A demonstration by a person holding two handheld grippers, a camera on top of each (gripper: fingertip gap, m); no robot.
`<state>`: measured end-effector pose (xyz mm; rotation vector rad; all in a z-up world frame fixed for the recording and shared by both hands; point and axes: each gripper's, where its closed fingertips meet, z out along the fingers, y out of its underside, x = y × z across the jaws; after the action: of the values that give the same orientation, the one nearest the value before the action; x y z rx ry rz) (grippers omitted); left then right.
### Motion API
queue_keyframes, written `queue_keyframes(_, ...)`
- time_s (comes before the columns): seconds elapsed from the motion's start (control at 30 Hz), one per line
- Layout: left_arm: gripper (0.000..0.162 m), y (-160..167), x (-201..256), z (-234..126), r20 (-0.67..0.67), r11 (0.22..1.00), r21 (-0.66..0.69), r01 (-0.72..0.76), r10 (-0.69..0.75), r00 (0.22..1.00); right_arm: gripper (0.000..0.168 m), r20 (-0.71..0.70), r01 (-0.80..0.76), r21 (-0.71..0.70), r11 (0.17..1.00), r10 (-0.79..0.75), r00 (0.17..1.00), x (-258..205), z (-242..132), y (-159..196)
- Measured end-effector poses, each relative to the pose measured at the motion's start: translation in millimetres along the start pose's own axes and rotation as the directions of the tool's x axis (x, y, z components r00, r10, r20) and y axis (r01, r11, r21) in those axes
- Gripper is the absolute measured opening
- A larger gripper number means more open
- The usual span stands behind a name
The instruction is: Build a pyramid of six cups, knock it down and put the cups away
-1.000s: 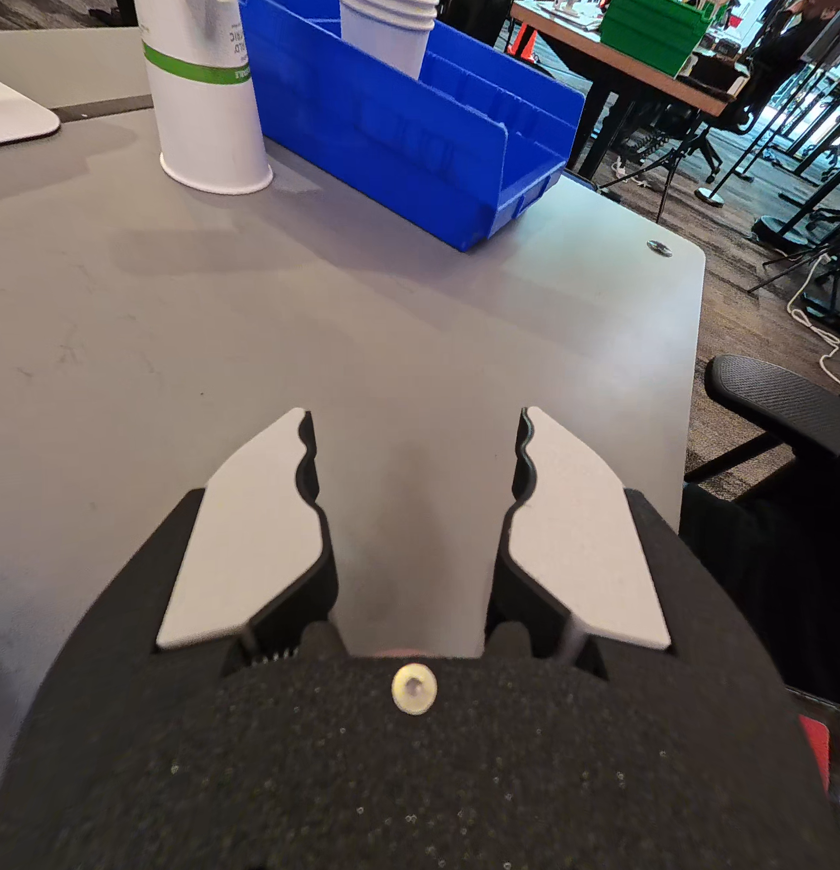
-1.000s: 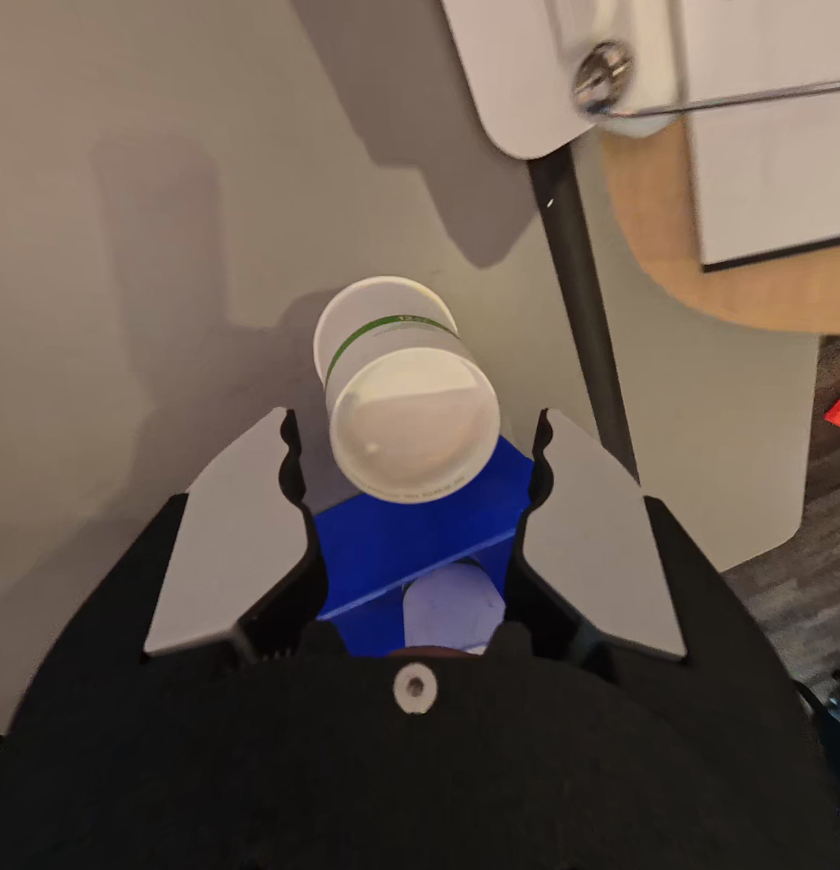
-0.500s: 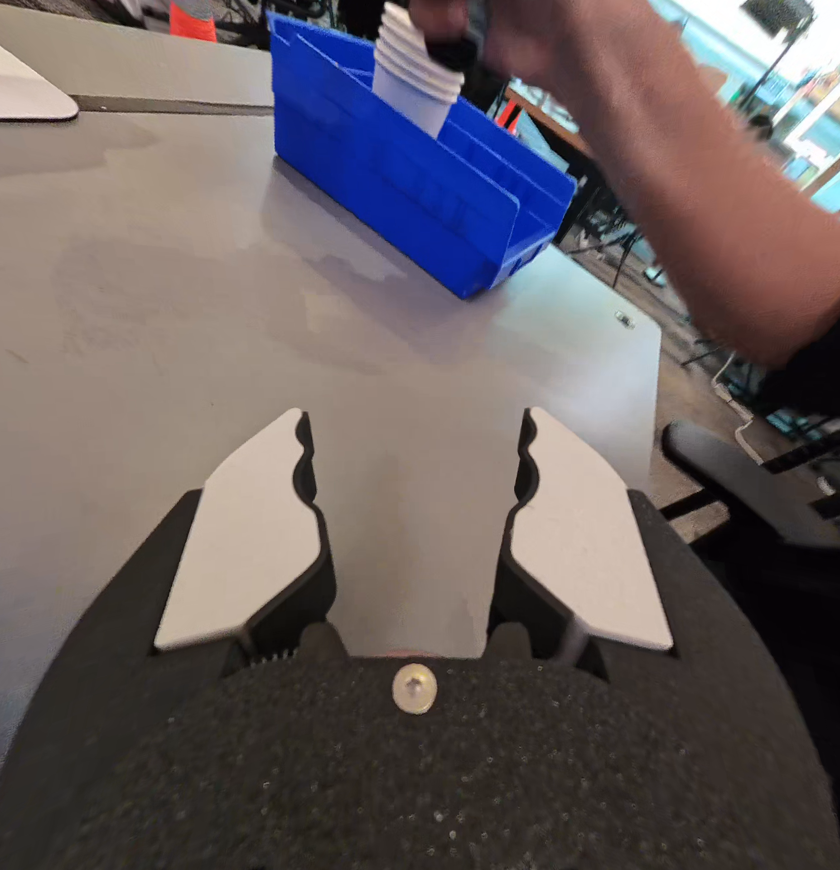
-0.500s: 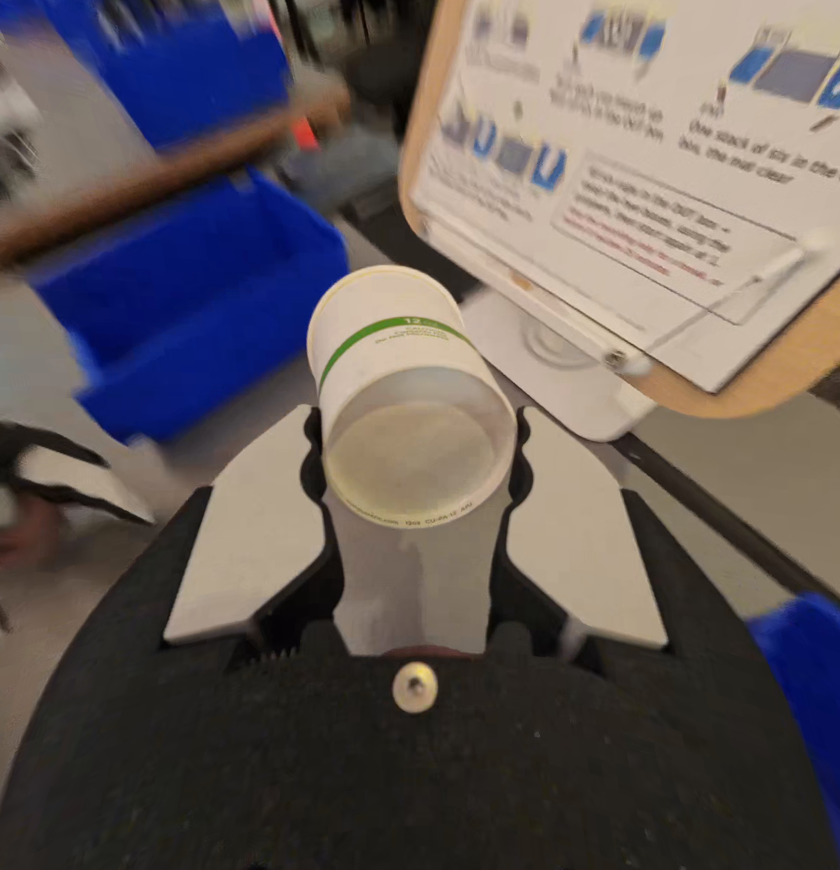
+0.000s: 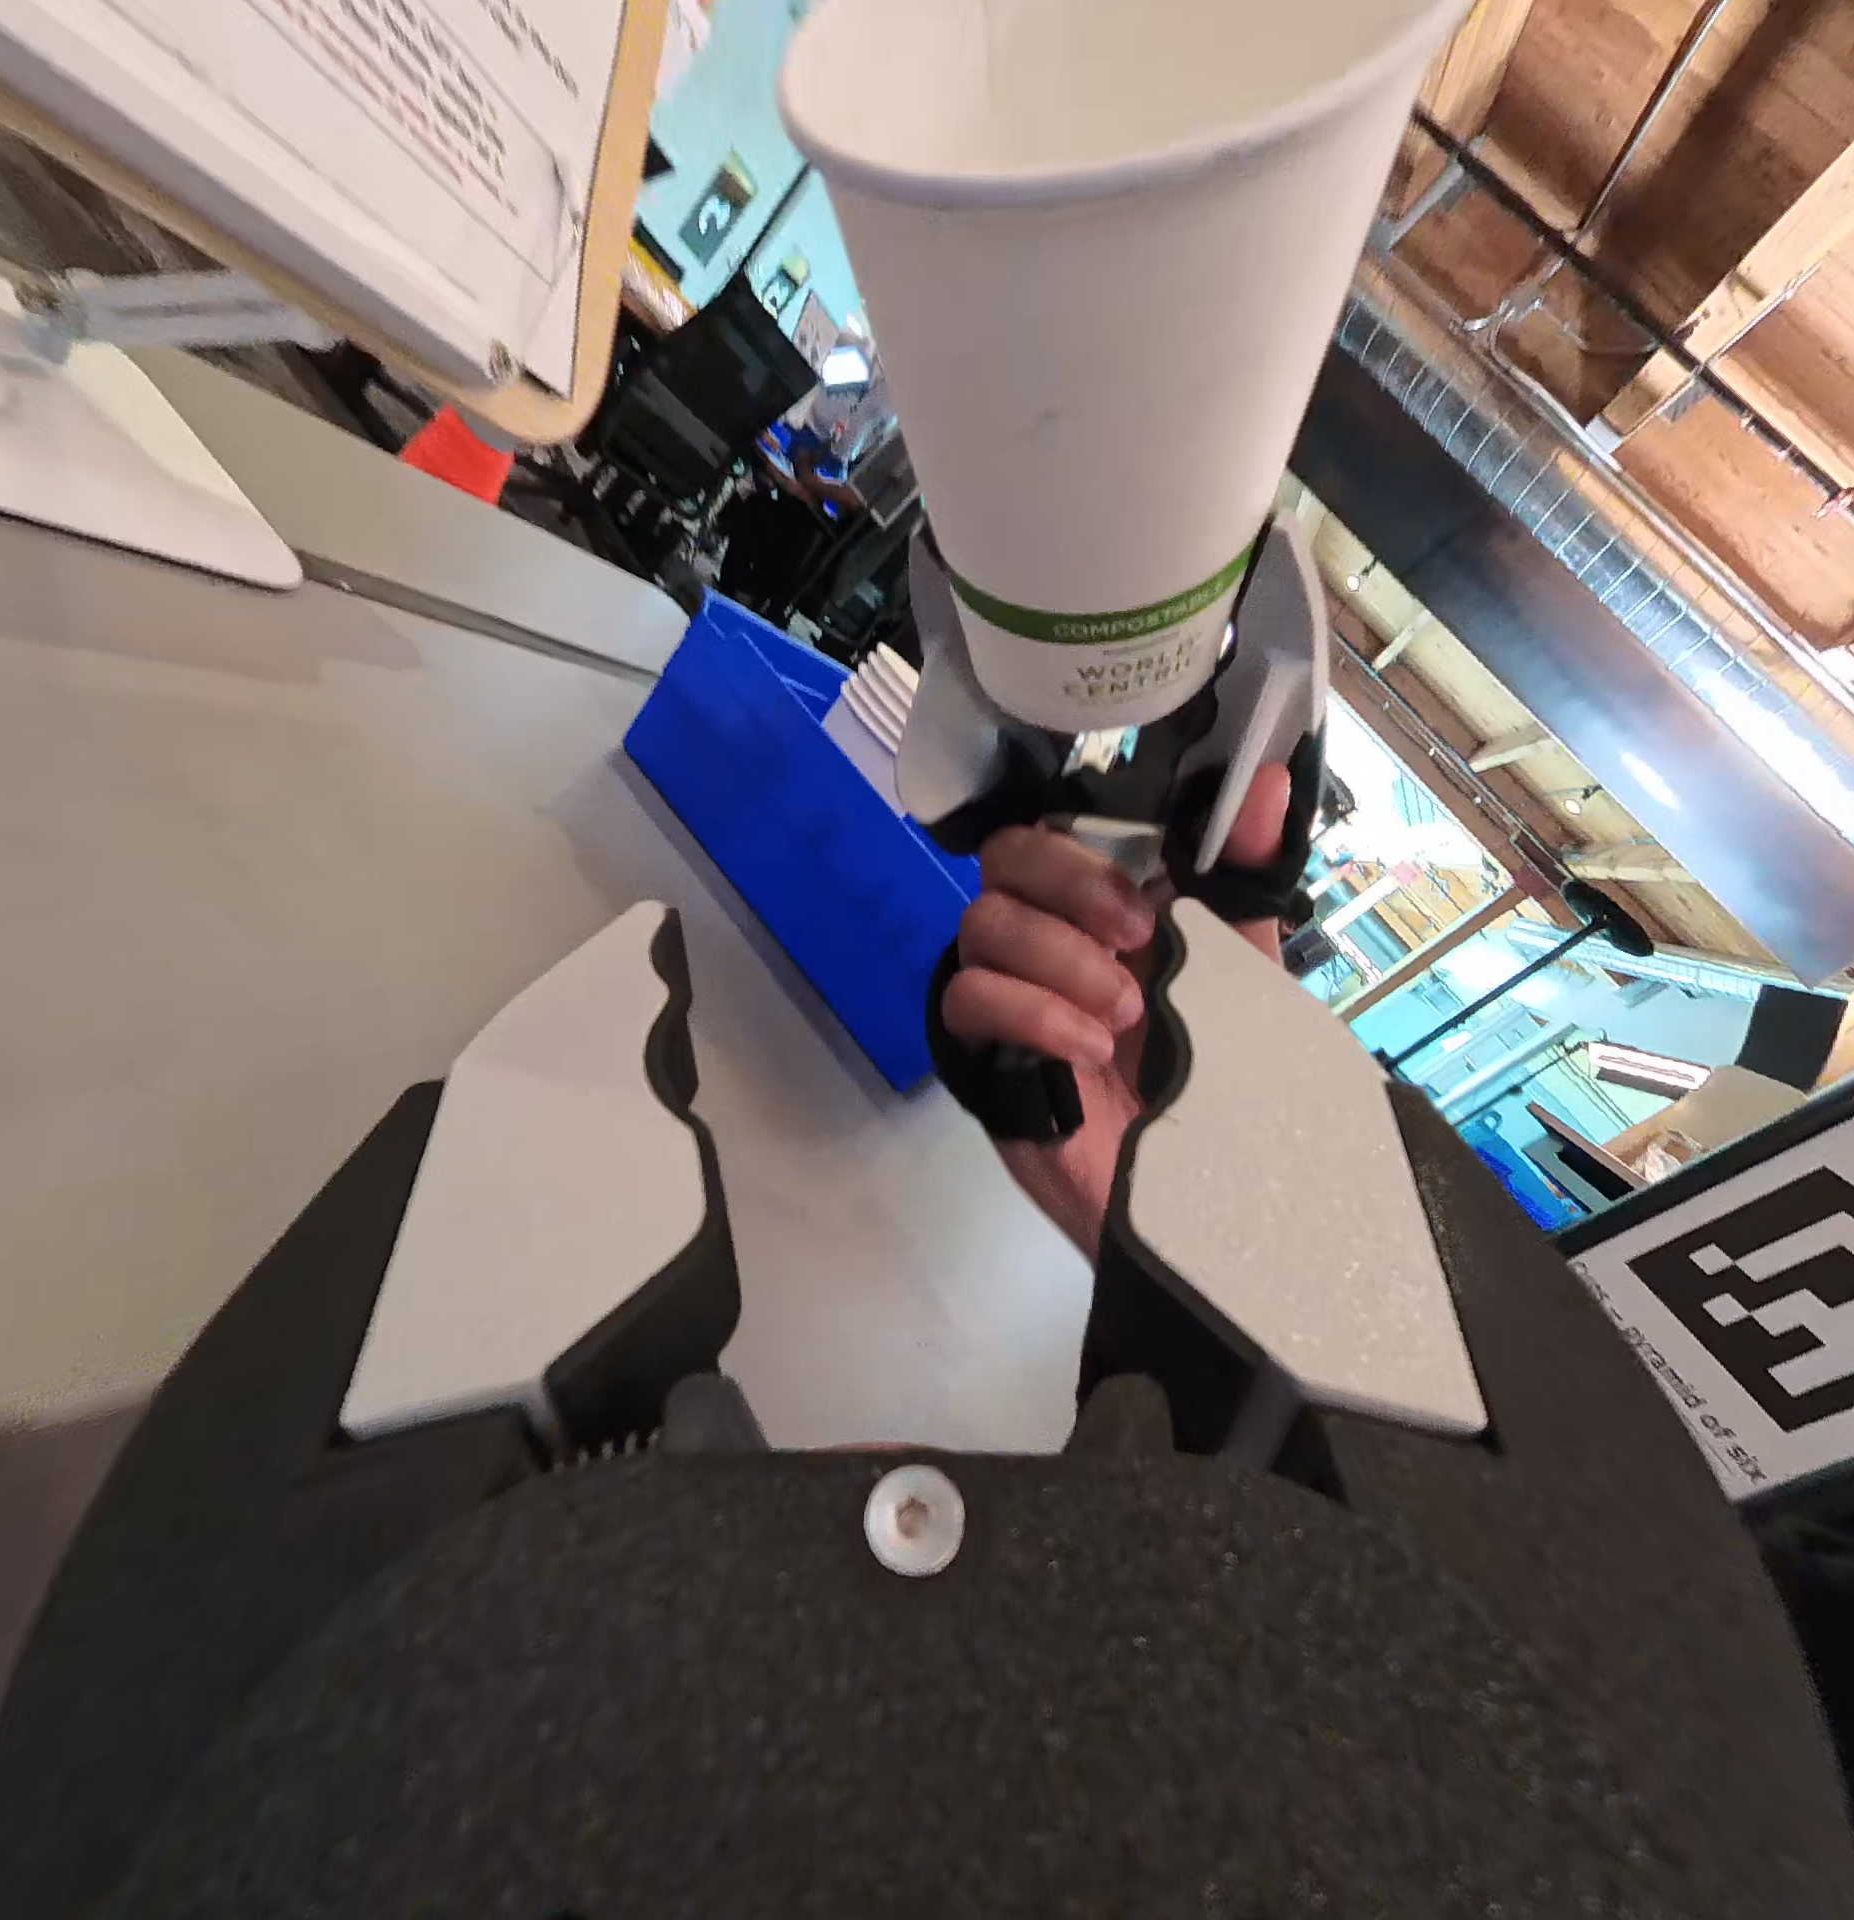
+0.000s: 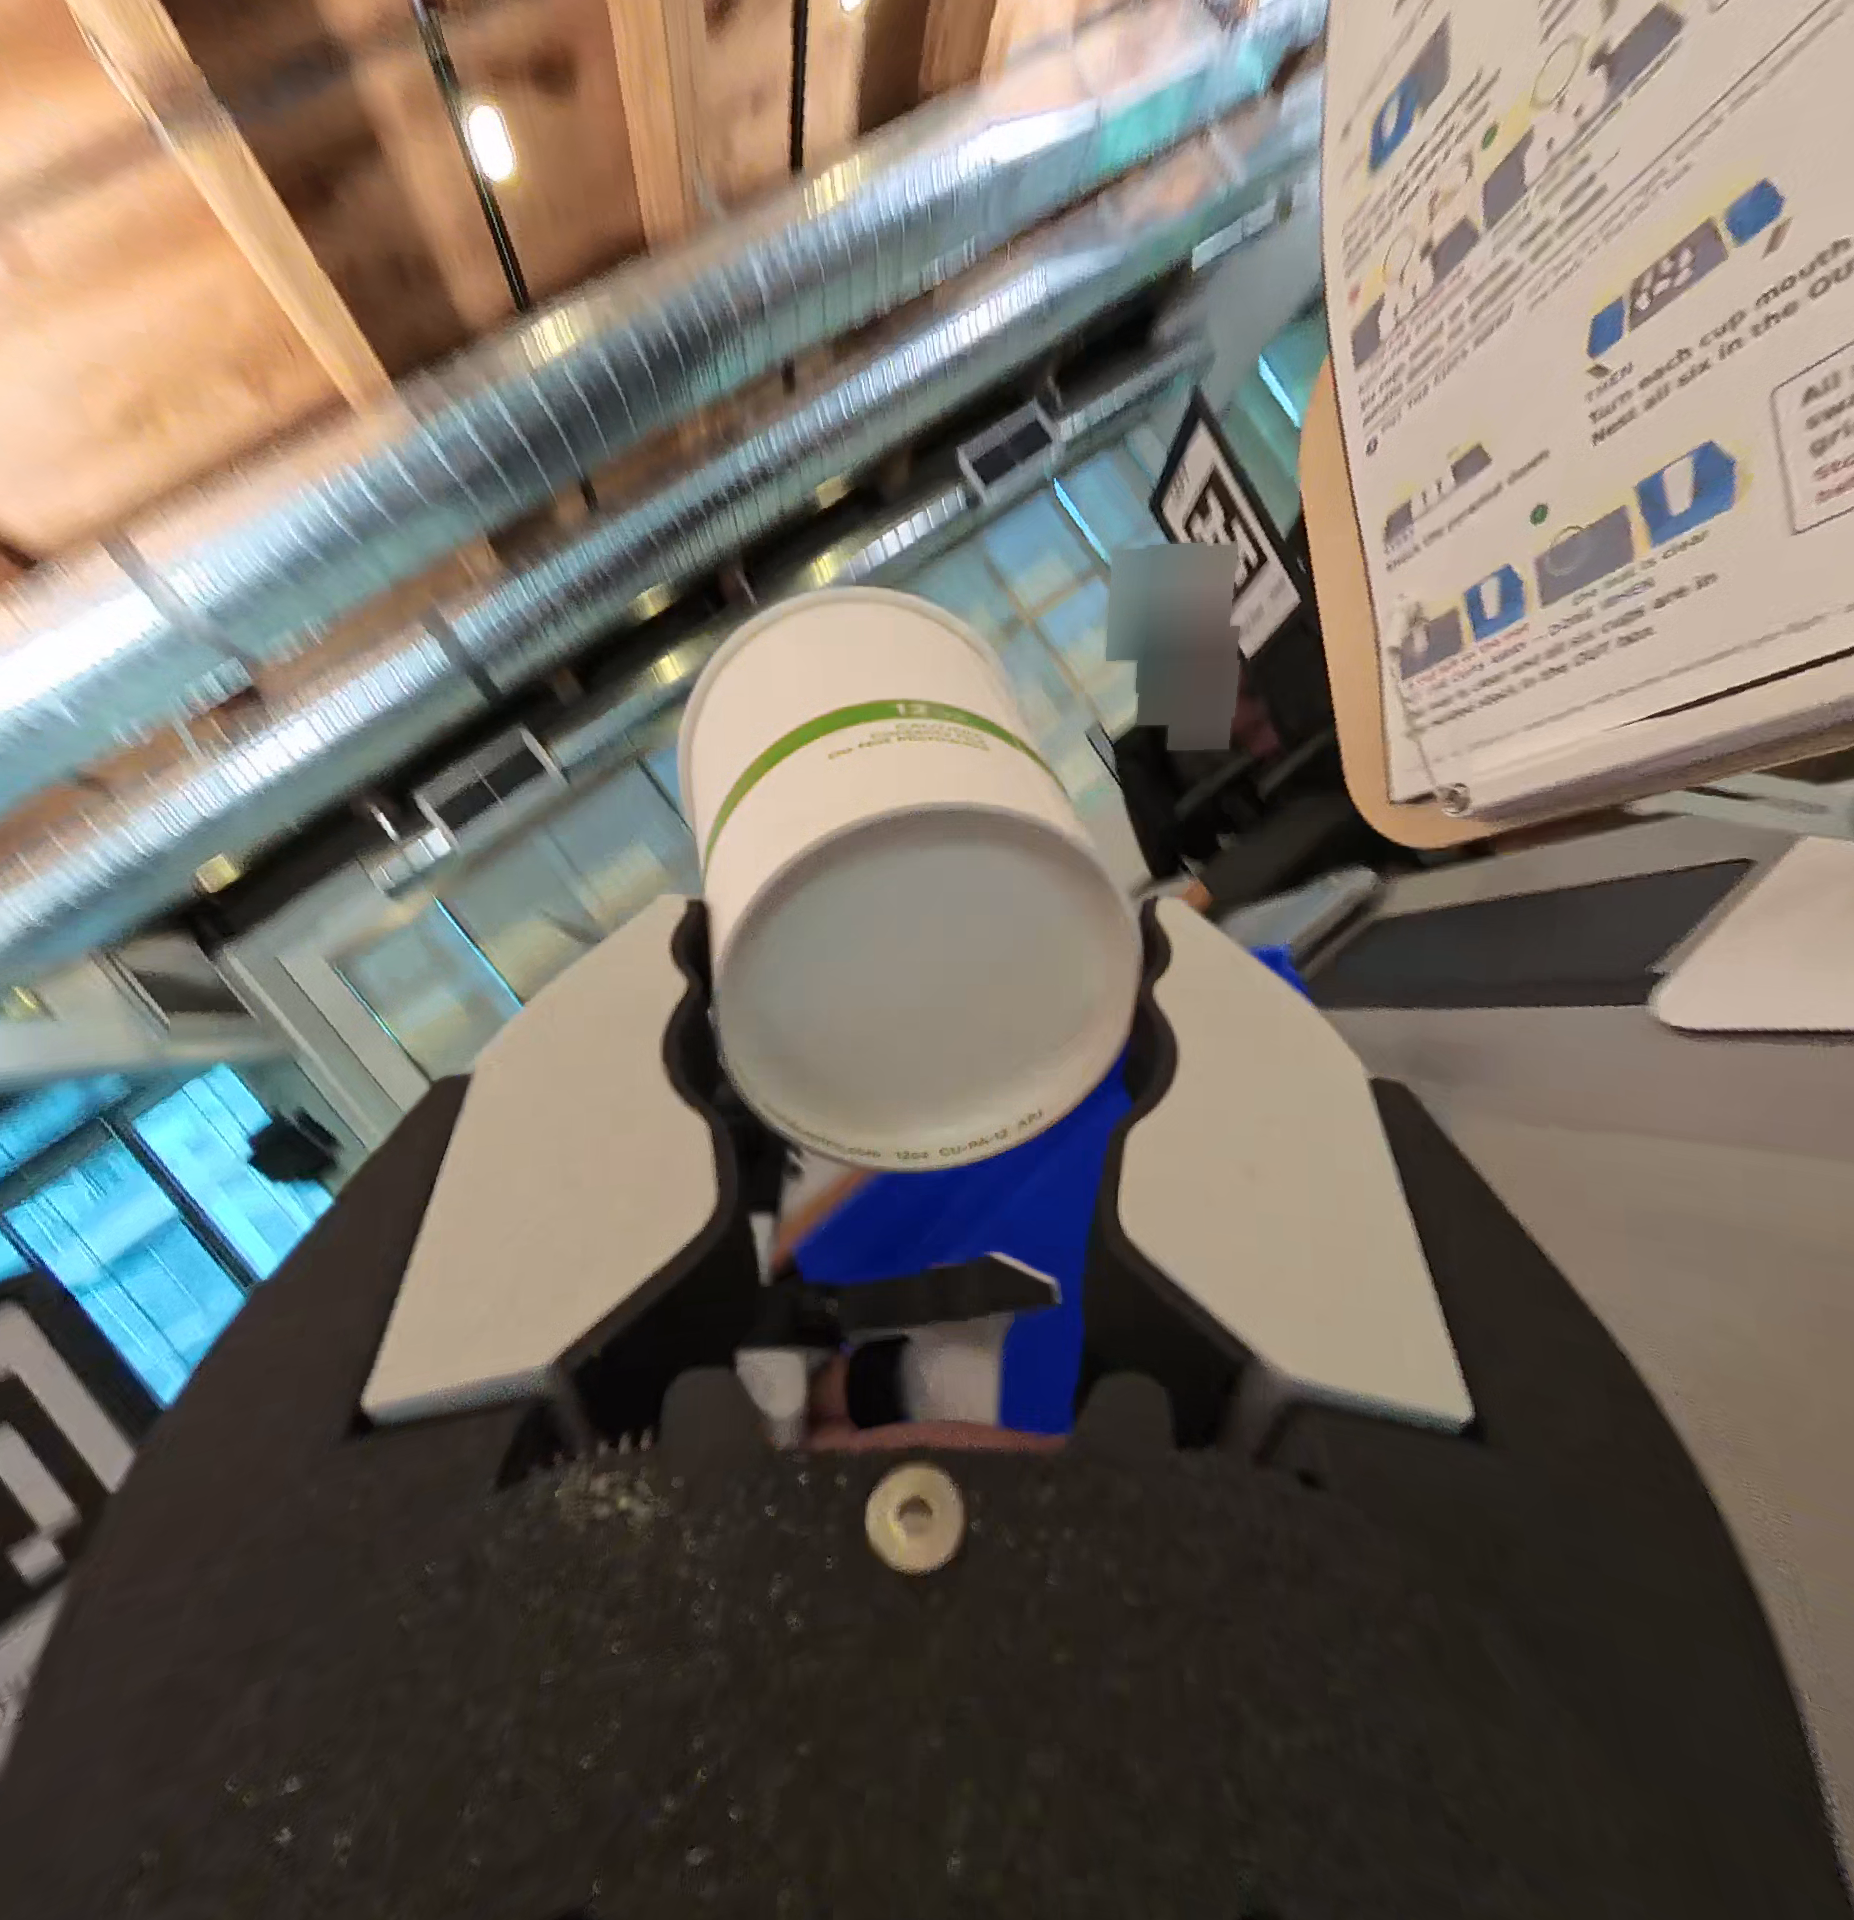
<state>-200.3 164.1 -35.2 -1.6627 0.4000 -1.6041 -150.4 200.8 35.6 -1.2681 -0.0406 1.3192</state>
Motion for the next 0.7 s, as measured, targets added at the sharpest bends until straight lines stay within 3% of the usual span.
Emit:
queue_keyframes(0.1,0.084,-16.7,3.8,-8.5,-0.003,0.997,0.065,-0.035,0.035,0.999,0.077,0.071,-0.126,0.176,0.976,0.115,0.991,-8.6,0.4,3.2)
queue_keyframes(0.2,0.086,-32.9,7.6,-13.2,0.003,0.993,0.083,-0.078,0.078,0.997,0.077,0.151,-0.212,0.259,0.942,0.178,0.972,-16.1,4.9,11.4)
queue_keyframes(0.57,0.109,-80.8,28.2,2.3,-0.037,0.966,0.075,-0.247,0.25,0.967,0.077,0.183,-0.249,0.232,0.94,0.21,0.96,-20.4,19.7,40.2)
queue_keyframes(0.67,0.105,-84.4,35.3,12.4,-0.073,0.971,0.089,-0.223,0.229,0.971,0.077,0.192,-0.259,0.217,0.941,0.219,0.957,-22.2,20.8,48.3)
queue_keyframes(0.7,0.095,-84.8,36.8,14.7,-0.086,0.972,0.092,-0.214,0.222,0.971,0.077,0.197,-0.256,0.207,0.944,0.216,0.956,-24.0,21.3,51.5)
